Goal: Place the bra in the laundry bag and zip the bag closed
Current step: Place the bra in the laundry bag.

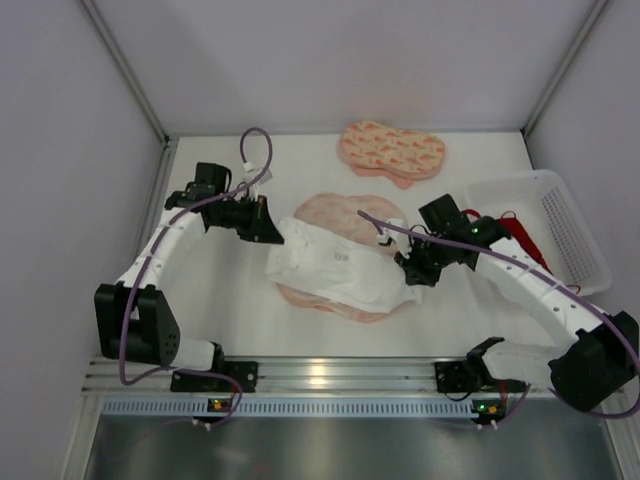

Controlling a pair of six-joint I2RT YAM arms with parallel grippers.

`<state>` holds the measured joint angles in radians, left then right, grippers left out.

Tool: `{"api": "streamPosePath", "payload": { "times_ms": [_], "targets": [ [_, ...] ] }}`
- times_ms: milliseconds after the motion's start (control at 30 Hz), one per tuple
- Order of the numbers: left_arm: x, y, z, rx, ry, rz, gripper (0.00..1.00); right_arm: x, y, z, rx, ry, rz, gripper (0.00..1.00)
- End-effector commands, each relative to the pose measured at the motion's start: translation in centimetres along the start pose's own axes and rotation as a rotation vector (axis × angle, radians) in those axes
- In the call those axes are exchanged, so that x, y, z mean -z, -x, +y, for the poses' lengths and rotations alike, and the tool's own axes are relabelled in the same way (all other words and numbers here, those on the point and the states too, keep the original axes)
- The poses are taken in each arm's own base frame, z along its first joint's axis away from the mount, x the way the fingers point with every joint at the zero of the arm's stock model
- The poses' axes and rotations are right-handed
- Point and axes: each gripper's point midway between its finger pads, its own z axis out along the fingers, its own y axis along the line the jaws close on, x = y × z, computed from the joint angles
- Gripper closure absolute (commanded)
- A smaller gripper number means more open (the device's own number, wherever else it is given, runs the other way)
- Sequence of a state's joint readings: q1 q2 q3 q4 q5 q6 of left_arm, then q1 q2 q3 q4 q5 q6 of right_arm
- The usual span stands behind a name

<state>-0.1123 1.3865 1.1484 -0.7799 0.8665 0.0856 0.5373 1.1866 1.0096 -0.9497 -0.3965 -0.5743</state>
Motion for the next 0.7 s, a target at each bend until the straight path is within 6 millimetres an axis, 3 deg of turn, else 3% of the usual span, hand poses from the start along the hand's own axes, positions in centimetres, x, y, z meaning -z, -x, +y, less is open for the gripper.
{"api": "streamPosePath", "payload": {
  "times_ms": [0,200,667],
  "targets": [
    [-1.4,-1.0,2.2,0.014,0.059,0.06,1.0,0.6,-0.6,-0.2,-0.01,-0.011,0.0,1.0],
    [-3.0,-2.2,4.8,0.079,0.103,0.128,1.0,1.1,-1.2,-1.5,-0.065,-0.016,-0.005,1.0],
    [-4.7,-2.5,8.5,0.102,0.2,0.147,0.99,-1.6,-1.7,-2.9,-0.126,0.008,0.045,1.0]
  ]
}}
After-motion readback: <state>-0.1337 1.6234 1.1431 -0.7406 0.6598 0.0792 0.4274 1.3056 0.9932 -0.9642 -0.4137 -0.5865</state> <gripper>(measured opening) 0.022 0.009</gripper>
